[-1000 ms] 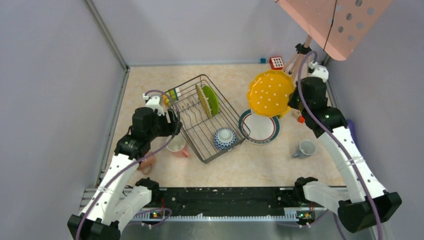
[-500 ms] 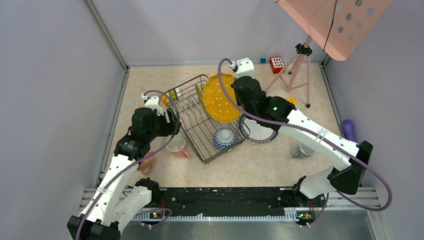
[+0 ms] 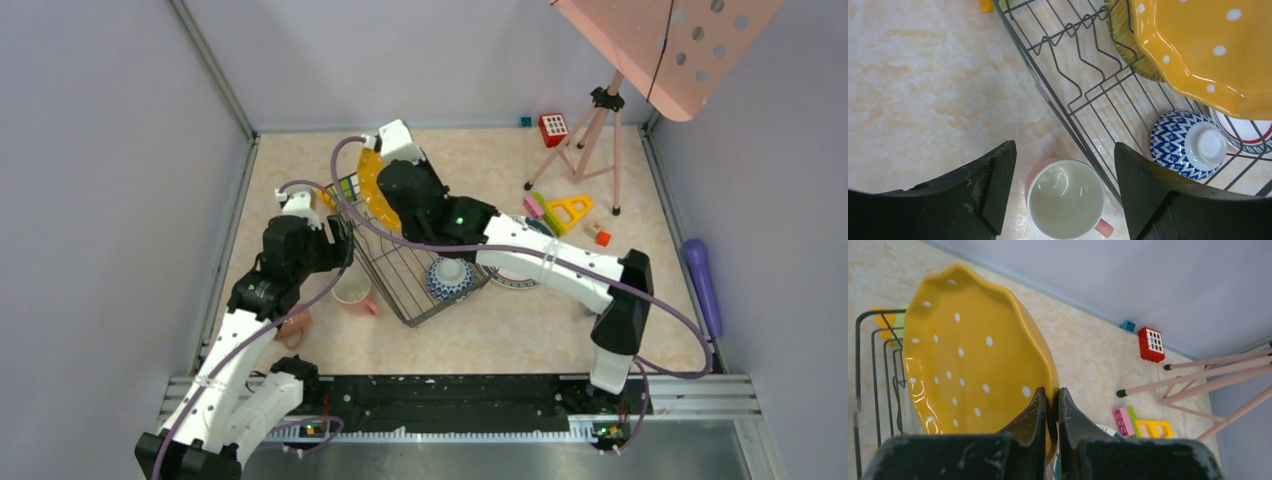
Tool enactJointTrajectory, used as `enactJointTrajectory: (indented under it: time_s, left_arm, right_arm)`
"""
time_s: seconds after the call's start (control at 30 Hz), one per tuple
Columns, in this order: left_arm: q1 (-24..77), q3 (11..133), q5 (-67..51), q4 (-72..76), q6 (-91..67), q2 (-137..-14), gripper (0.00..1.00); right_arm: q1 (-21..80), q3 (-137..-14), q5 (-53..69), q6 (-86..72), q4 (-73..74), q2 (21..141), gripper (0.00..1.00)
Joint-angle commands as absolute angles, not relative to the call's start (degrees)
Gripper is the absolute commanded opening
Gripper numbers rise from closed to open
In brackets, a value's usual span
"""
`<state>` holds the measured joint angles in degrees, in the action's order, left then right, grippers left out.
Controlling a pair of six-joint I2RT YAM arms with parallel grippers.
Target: Load the mixed dishes into the dish rack
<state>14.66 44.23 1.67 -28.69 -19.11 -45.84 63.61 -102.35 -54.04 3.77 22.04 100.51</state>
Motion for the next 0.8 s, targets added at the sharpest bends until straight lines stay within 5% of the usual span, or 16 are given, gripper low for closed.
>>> enactJointTrajectory:
  time_s: [0.0, 0.37, 0.77]
  left_arm:
    - [14.2, 44.4, 7.6, -29.2, -21.2, -44.4, 0.77]
    - [13.9, 45.7, 29.0, -34.5, -30.8, -43.9, 0.74]
    - [13.8, 45.6, 27.7, -34.1, -30.6, -44.2, 0.73]
  right_arm:
    - [65.1, -110.7, -64.8, 11.1, 6.4, 105.0, 0.00]
    - [66.4, -113.7, -73.3, 34.5, -17.4, 116.8, 0.00]
    - [67.0, -109.5, -75.6, 60.1, -45.4, 122.2, 0.00]
